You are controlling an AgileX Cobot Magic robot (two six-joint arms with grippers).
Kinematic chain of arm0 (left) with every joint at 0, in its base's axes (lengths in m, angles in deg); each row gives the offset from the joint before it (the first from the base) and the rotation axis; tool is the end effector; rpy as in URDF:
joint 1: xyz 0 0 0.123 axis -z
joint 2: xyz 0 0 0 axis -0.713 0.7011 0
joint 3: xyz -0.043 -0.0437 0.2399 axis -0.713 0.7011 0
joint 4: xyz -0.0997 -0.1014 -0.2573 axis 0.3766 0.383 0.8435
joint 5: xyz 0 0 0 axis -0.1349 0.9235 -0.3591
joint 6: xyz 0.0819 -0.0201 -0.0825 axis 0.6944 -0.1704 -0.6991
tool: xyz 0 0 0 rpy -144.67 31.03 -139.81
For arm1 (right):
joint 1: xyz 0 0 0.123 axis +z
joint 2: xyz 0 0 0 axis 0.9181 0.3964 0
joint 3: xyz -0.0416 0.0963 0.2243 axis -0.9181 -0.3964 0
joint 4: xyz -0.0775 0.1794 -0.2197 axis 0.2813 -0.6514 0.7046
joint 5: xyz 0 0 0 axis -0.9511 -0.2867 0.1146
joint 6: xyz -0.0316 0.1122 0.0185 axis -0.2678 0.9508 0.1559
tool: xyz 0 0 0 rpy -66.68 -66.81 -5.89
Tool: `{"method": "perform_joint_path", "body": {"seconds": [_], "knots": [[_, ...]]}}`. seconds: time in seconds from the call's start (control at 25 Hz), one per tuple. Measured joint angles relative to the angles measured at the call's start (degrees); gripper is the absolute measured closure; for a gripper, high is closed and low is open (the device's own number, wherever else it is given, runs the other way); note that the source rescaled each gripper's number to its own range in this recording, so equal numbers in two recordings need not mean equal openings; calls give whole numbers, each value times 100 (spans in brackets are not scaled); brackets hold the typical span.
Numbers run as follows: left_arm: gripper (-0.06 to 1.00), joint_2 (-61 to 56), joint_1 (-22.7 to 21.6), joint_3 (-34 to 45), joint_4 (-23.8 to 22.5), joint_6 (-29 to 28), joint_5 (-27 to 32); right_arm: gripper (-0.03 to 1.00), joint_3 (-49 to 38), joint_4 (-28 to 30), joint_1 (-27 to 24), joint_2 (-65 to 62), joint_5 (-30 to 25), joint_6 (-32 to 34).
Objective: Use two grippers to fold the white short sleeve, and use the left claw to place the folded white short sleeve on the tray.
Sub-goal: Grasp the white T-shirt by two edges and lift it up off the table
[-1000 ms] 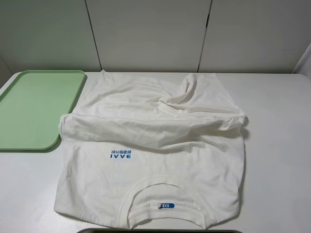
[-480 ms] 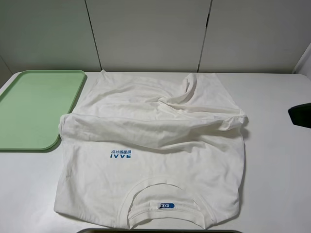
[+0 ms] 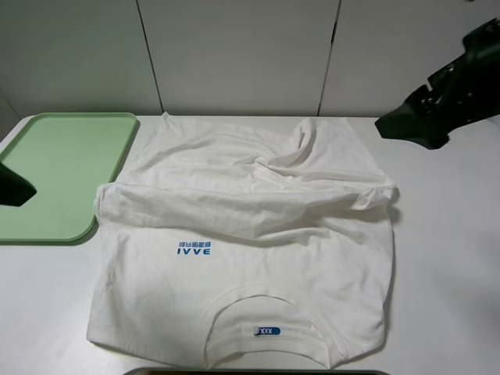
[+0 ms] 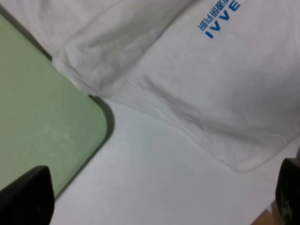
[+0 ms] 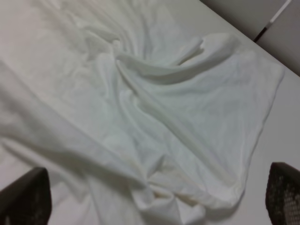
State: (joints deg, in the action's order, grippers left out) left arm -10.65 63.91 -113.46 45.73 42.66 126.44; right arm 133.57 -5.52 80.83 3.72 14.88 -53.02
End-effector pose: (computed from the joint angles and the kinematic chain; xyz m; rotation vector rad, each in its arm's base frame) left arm 0.2357 -0.0856 0.2742 1.0159 2.3709 -0.0176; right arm 0.2744 0.0890 0.2638 -0.8856 2.1474 0.0806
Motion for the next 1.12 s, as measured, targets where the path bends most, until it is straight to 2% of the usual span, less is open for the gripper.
{"method": "perform_joint_path", "body": {"seconds": [0.04,0.08,0.2,0.28,0.36,0.4,0.48,0.52,0.6,0.64,0.68,0.72,0.76,0.88,1.12], "knots": [[0,0,0,0,0,0,0,-3,0,0,0,0,0,0],[0,216,0,-150,0,123,-13,-3,0,-97,0,541,504,-123],[1,485,0,-334,0,287,-26,-3,2,-335,0,1275,1131,-255],[1,639,0,-469,-10,394,-31,-3,2,-379,0,1422,1267,-273],[1,1030,0,-632,-92,688,-37,-3,2,-454,0,1891,1530,-413],[1,1399,0,-677,-263,1011,-147,-3,2,-471,0,2187,1625,-612],[1,1707,0,-682,-484,1183,-242,-3,2,-428,0,2492,1634,-1044],[1,1707,0,-682,-484,1183,-242,-3,2,-283,0,2683,1502,-1495],[1,1888,0,-692,-618,1227,-304,-3,2,-63,0,2748,1336,-1998],[1,1953,0,-692,-659,1273,-337,-3,2,-63,0,2748,1336,-1998],[1,2071,0,-692,-720,1335,-428,-3,2,95,0,2748,1308,-2202],[1,2208,0,-692,-726,1391,-590,-3,2,496,0,2748,1251,-2444],[1,2208,0,-692,-726,1391,-590,-3,2,496,0,2748,1251,-2444],[1,2527,0,-692,-701,1468,-754,-3,2,1188,0,2748,1178,-2558],[1,2907,0,-692,-693,1642,-802,-3,7,1418,0,3007,1196,-2559]]}}
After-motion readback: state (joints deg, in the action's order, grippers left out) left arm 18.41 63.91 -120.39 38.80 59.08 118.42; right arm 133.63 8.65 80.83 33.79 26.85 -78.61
